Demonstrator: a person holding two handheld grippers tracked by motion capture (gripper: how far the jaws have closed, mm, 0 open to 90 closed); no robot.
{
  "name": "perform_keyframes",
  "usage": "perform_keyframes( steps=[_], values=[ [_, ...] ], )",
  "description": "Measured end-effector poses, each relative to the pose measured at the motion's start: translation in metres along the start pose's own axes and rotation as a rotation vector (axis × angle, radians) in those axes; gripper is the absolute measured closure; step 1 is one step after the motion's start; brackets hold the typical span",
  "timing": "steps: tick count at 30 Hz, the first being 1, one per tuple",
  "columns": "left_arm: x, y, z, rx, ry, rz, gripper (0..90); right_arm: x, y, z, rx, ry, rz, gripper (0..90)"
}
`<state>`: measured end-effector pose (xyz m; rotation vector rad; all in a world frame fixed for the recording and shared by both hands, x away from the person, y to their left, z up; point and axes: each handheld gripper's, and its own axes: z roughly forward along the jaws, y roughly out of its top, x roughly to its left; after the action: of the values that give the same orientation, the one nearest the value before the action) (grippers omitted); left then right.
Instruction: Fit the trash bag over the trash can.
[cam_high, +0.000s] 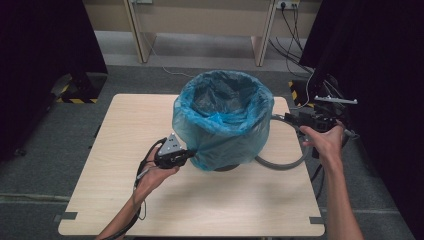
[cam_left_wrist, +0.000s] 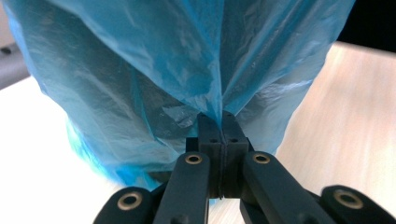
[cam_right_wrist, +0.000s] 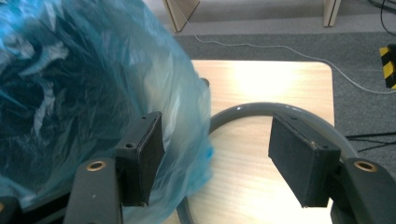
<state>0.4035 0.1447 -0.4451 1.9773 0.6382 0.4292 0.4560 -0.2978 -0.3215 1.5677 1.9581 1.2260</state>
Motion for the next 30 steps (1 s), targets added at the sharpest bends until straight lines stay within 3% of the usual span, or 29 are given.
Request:
perform_keyframes(
  steps=[7,9,14,18,23,30],
  values=[
    [0.004,-0.011,0.016,0.066,0.021,0.039,87.5,-0.006,-0.009,0.009,0.017,-0.006,0.017,36.0],
    [0.005,-0.014,0.018,0.063,0.019,0.055,78.6,-0.008,-0.012,0.012,0.024,-0.023,0.014,36.0],
    [0.005,-0.017,0.002,0.004,0.009,-0.027,44.7,-0.019,-0.023,0.02,0.046,-0.084,-0.004,36.1],
    [0.002,-0.023,-0.018,-0.027,-0.001,-0.062,29.5,-0.036,-0.038,0.029,0.068,-0.142,0.009,36.2],
    [0.0,-0.04,-0.037,-0.009,0.01,-0.106,21.7,-0.057,-0.059,0.039,0.064,-0.192,0.044,36.8],
    [0.001,-0.086,-0.045,0.067,0.044,-0.175,17.5,-0.078,-0.086,0.048,0.072,-0.238,0.08,36.8]
  ],
)
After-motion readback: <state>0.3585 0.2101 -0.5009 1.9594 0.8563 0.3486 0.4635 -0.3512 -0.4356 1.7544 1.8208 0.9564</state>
